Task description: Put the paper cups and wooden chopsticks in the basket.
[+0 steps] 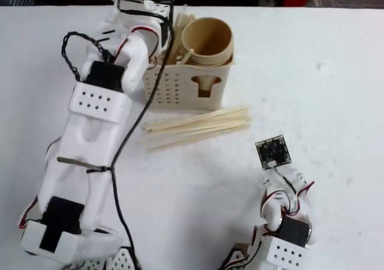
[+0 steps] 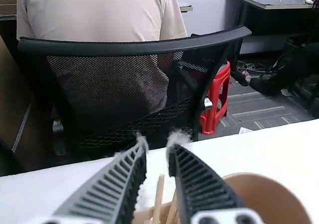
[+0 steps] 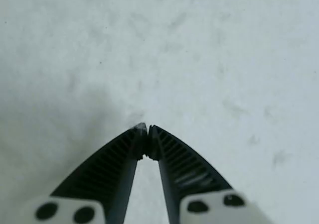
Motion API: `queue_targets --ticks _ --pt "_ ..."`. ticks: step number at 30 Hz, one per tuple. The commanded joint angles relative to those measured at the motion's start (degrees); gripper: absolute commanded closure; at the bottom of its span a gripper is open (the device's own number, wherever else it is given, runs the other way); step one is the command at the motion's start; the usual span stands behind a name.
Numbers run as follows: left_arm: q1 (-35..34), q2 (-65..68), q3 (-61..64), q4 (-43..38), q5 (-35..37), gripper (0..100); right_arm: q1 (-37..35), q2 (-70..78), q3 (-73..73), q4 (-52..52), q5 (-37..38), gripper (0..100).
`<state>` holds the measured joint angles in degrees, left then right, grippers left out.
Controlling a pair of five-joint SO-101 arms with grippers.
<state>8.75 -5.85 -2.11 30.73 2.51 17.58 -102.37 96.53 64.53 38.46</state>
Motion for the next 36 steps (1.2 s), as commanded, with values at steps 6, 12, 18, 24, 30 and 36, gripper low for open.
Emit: queue_targets --ticks 6,12,18,24,30,36 --pt "-0.3 -4.8 -0.4 9.0 0.3 90 -0.1 -0.6 0.4 -0.1 0.4 97.8" --pt "3.1 -16.1 -0.2 28.6 -7.6 97 -0.1 -0.6 0.4 -0.1 0.4 97.8" --pt "19.6 -19.5 0.1 49.7 -25.6 96 -0.1 -0.6 0.4 -0.1 0.4 97.8" --pt "23.5 -3.6 7.8 49.1 -34.5 96 -0.1 -0.6 0.4 0.0 0.4 97.8" --pt "23.3 16.1 6.7 43.3 -40.1 92 -0.1 -0.5 0.4 0.0 0.4 97.8" --pt "20.9 26.7 -2.2 43.2 -41.8 88 -0.1 -0.5 0.4 0.0 0.4 97.8"
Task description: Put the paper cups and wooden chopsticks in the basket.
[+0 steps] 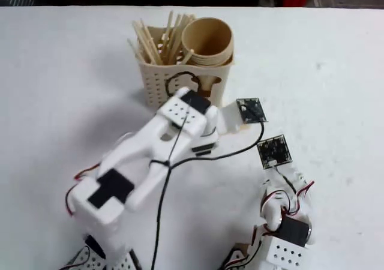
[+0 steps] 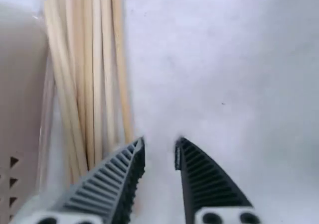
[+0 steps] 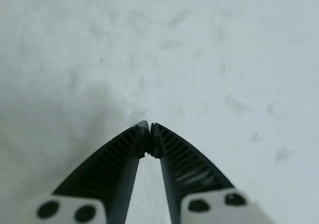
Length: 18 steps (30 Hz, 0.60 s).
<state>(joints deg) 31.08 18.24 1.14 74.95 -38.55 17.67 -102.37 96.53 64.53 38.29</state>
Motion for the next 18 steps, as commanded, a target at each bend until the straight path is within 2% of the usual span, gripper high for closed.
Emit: queue_targets --ticks 1,10,18 --pt "-1.7 3.7 -6.5 -1.1 -0.9 88 -0.2 -0.5 0.4 0.0 0.6 97.8" --pt "-4.4 14.9 -14.9 -1.1 -1.0 89 -0.2 -0.5 0.4 0.0 0.6 97.8" --pt "-4.4 19.0 -15.4 -1.1 -1.0 89 -0.2 -0.6 0.4 0.0 0.6 97.8"
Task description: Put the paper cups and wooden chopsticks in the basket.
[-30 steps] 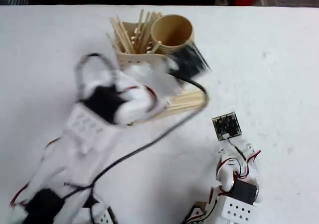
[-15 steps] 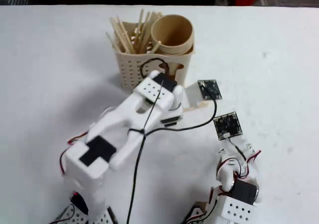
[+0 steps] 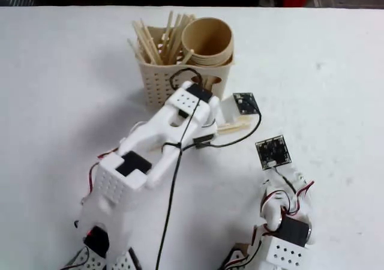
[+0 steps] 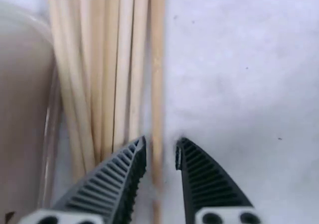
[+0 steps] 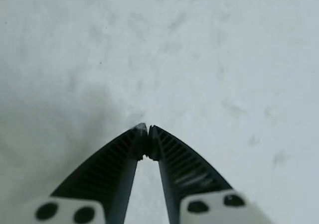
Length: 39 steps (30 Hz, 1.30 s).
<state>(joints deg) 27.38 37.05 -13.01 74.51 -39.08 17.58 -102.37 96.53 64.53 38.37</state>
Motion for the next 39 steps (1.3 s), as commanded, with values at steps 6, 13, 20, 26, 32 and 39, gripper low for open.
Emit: queue_targets --ticks 6,13,20,26,32,39 --pt "-1.0 0.0 -1.1 1.5 -0.4 98 -0.1 -0.6 0.4 0.0 0.5 97.8" --pt "-0.9 -5.9 -0.6 6.0 -0.1 98 -0.1 -0.6 0.4 -0.1 0.5 97.8" --pt "-1.1 -21.8 5.2 8.0 2.3 98 -0.1 -0.6 0.4 -0.1 0.5 97.8" --pt "-2.8 -36.2 9.6 8.9 4.1 98 -0.1 -0.6 0.4 -0.1 0.5 97.8" --pt "-4.2 -52.4 9.5 7.6 6.2 98 -0.1 -0.6 0.4 -0.1 0.5 97.8" --pt "-11.4 -63.5 4.5 -5.2 16.7 98 -0.1 -0.6 0.4 -0.1 0.5 97.8"
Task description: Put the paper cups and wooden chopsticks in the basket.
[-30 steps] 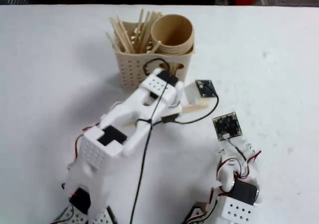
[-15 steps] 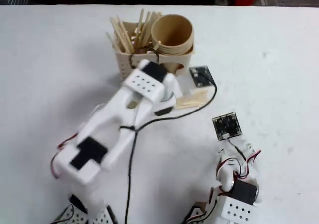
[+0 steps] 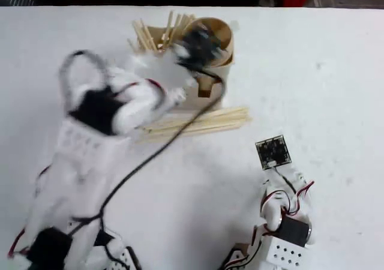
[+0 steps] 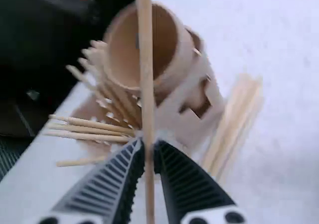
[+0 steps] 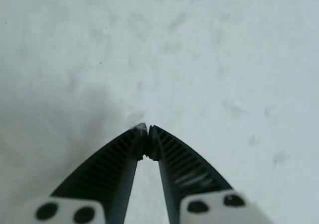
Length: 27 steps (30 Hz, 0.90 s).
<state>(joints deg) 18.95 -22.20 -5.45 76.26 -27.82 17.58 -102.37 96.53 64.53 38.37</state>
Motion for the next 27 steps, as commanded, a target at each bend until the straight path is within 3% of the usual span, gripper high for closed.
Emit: queue_targets --ticks 1,7,11,16,22,27 --pt "-4.0 -4.4 -2.9 -10.3 7.8 98 -0.1 -0.6 0.4 -0.1 0.5 97.8" --pt "-7.5 0.1 1.3 -34.0 18.2 98 -0.1 -0.6 0.4 0.0 0.5 97.8" --pt "-7.7 6.1 5.9 -44.8 21.7 98 -0.1 -0.6 0.4 0.0 0.5 97.8" --pt "-10.9 11.6 8.6 -50.2 28.1 97 -0.1 -0.6 0.4 0.0 0.5 97.8" --pt "-11.6 12.7 12.9 -50.7 28.9 97 -0.1 -0.6 0.4 0.0 0.5 97.8" --pt "-11.7 12.6 17.0 -50.7 32.8 89 -0.1 -0.6 0.4 0.0 0.5 97.8"
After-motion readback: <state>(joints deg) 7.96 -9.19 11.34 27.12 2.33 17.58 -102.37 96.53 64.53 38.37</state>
